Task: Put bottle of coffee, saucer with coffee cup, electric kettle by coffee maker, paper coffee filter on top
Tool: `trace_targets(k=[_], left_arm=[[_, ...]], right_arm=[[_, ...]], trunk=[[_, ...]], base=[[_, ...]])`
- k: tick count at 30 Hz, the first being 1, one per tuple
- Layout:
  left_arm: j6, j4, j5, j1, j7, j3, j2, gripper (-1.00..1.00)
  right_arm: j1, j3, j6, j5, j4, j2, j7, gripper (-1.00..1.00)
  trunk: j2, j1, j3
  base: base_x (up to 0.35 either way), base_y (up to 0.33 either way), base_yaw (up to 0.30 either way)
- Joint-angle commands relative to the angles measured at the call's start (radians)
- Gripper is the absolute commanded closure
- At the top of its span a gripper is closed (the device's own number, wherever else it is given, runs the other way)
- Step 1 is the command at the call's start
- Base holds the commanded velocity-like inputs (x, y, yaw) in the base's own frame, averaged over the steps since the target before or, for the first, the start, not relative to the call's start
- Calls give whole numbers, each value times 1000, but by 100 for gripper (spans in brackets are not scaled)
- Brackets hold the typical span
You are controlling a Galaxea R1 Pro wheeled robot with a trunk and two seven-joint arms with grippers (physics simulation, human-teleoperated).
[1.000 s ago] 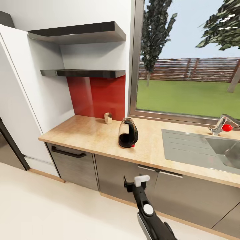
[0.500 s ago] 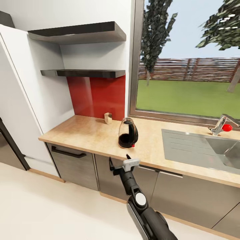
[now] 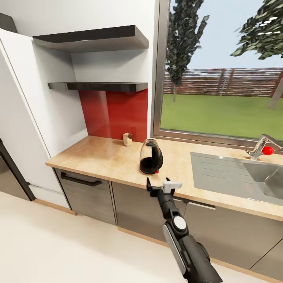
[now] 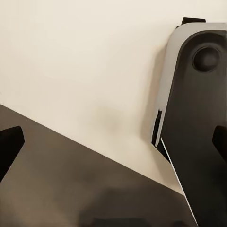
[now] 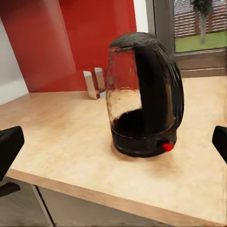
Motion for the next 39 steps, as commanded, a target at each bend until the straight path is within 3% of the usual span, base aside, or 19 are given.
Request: trace_targets(k=[1, 5, 8, 18, 24, 30, 39], left_arm=[[0, 0, -4, -1, 1, 7, 0, -100], [0, 0, -4, -1, 1, 6, 0, -100], [0, 0, -4, -1, 1, 6, 0, -100], [1, 0, -4, -1, 1, 7, -1, -100], [1, 0, -4, -1, 1, 6, -2, -100], [2, 1, -5, -1, 1, 6, -2, -100], [2, 1, -5, -1, 1, 6, -2, -100]], right_arm=[[-18, -1, 35, -7, 1, -8, -5, -100], [-86, -3, 178, -8, -1, -18, -5, -100], [-96, -2, 207, -7, -1, -20, -5, -100], [-98, -4, 212, -7, -2, -20, -6, -100], [-98, -6, 212, -7, -2, -22, -6, -100], [-98, -8, 211, -7, -2, -44, -8, -100], [-98, -8, 211, -7, -1, -49, -8, -100]], trunk=[[-2, 1, -2], [-2, 1, -2], [-2, 1, -2], [-2, 1, -2], [-2, 1, -2], [-2, 1, -2], [-2, 1, -2]], base=[[0, 0, 0], [0, 0, 0], [0, 0, 0], [13, 0, 0], [279, 0, 0], [100, 0, 0], [6, 0, 0]])
